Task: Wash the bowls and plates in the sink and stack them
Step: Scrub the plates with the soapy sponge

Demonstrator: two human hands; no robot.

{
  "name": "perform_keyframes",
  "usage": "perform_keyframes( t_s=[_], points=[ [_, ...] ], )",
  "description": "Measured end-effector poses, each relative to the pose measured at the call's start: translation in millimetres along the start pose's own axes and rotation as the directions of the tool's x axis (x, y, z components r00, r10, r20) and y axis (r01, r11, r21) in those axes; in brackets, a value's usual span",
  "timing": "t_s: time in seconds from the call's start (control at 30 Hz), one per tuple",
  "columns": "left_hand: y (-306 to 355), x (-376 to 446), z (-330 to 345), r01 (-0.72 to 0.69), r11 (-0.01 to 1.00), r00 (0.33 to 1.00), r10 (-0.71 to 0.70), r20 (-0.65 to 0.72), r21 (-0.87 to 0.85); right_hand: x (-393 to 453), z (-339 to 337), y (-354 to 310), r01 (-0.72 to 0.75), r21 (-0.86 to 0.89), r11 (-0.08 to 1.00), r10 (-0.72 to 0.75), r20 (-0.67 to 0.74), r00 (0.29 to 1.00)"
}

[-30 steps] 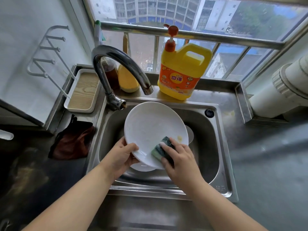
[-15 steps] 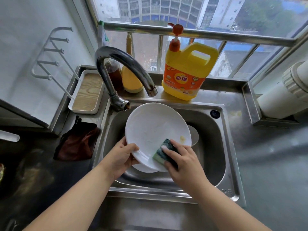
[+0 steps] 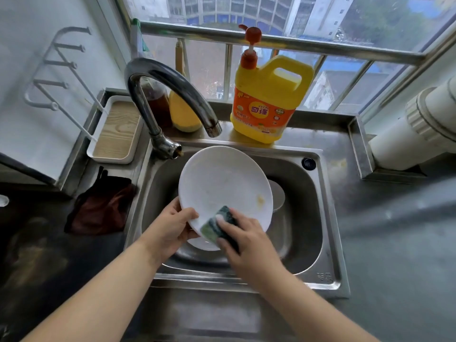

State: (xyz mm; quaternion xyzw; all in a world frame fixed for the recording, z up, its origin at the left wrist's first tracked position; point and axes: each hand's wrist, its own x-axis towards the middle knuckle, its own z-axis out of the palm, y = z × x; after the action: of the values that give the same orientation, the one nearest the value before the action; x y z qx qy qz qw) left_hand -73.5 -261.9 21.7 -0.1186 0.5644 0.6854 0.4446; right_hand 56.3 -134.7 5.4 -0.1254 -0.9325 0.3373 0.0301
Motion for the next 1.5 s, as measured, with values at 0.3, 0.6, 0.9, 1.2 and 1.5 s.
perform_keyframes(
  t_s=[0.3, 0.6, 0.9, 1.2, 1.5],
  points=[
    [7, -2, -7, 0.021, 0.999, 1.000, -0.021, -0.013, 0.040, 4, -25, 61, -0.040, -0.236, 0.971, 0.034, -0.027, 0.999],
    [11, -1, 7, -0.026, 0.999, 1.000, 0.026, 0.004, 0.038, 7, -6, 6, 0.047, -0.002, 0.999, -0.047, 0.072, 0.996],
    [16, -5, 1, 0.005, 0.999, 1.000, -0.006, 0.016, 0.053, 15, -25, 48, -0.144, -0.157, 0.977, 0.139, -0.040, 0.989],
    [19, -6, -3, -0.009, 0.995, 1.000, 0.009, 0.006, 0.099, 2, -21, 29, 0.094, -0.141, 0.986, -0.092, 0.015, 0.996],
    [38, 1, -5, 0.022, 0.985, 0.998, -0.012, -0.060, 0.170, -8, -36, 41, 0.143, -0.425, 0.894, -0.152, 0.014, 0.988]
  ],
)
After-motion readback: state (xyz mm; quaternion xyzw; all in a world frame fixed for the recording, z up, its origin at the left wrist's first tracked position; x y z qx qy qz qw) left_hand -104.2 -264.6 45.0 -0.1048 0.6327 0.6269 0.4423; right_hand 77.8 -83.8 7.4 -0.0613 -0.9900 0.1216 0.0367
